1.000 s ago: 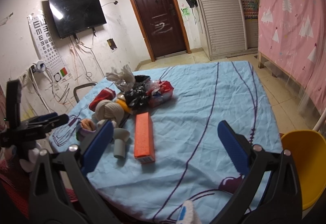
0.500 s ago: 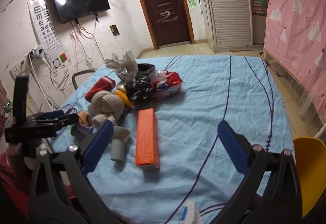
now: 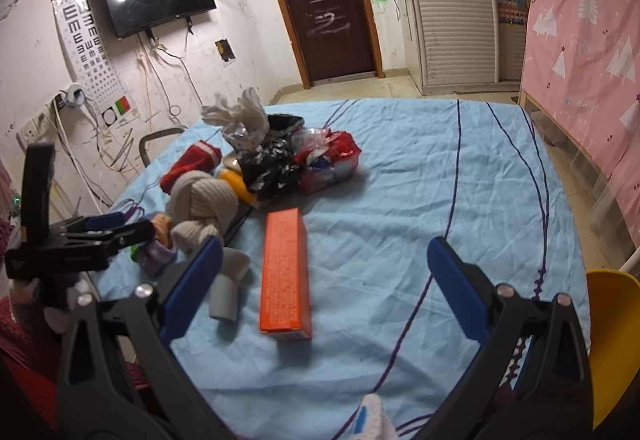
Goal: Collect trash
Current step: 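Grasp the green-blue knit mitten with left gripper while right gripper grasps orange block, then carry both held items over to the yellow bucket, then open left gripper over the bucket while right gripper releases the orange block, then move both open grippers back to the pile on the bed, then grasp the red striped hat with left gripper while right gripper grasps cream knotted knit, then carry the hat and cream knit over to the yellow bucket, then open both grippers to drop the hat and knit into the bucket, then move both open grippers back to the pile on the bed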
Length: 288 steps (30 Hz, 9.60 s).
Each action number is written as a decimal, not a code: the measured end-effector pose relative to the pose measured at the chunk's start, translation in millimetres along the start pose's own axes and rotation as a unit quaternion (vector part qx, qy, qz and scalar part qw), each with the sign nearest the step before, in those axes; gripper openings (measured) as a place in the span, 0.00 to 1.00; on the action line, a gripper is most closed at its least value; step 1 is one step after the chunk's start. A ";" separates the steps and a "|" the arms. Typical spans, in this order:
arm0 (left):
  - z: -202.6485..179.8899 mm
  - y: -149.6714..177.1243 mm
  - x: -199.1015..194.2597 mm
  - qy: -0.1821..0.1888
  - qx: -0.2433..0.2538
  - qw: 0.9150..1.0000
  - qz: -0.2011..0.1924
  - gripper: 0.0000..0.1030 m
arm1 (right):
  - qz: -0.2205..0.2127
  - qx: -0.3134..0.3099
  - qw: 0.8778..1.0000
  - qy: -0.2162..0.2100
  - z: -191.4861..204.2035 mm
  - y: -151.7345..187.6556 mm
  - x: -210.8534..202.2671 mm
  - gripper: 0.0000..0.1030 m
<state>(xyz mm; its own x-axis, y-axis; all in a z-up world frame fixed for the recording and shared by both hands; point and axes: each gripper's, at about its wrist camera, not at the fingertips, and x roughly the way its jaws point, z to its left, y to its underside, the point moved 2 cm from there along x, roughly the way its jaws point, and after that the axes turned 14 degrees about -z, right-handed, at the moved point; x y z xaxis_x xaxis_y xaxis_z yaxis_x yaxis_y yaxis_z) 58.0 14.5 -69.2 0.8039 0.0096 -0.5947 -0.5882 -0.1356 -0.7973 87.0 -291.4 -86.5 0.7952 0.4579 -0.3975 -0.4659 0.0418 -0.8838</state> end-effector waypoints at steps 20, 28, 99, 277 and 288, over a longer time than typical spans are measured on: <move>-26.8 4.8 11.3 0.056 0.014 0.998 0.026 0.30 | 0.078 -0.048 0.996 -0.007 23.3 13.5 42.6 0.90; -37.0 3.1 6.8 0.057 0.020 0.998 0.015 0.17 | 0.083 -0.043 0.996 -0.008 15.7 15.8 45.6 0.21; -269.8 -62.9 -38.3 0.246 0.085 0.964 -0.047 0.74 | -0.081 0.080 0.976 0.184 -158.7 -15.2 -91.0 0.71; -222.3 -86.5 -12.4 0.257 0.010 0.966 -0.005 0.77 | -0.081 0.051 0.992 0.082 -107.9 -33.8 -54.5 0.66; -136.1 -93.8 0.0 0.216 -0.048 0.975 -0.010 0.77 | -0.028 -0.003 1.000 0.006 -20.6 -25.5 -5.2 0.71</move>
<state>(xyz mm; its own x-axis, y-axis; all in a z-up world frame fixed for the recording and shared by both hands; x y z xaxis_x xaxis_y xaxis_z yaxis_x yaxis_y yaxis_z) 125.3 -107.7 19.6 0.7891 -0.4025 -0.4641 -0.5783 -0.2320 -0.7821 102.7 -313.2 -66.9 0.8244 0.4446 -0.3503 -0.4185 0.0620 -0.9061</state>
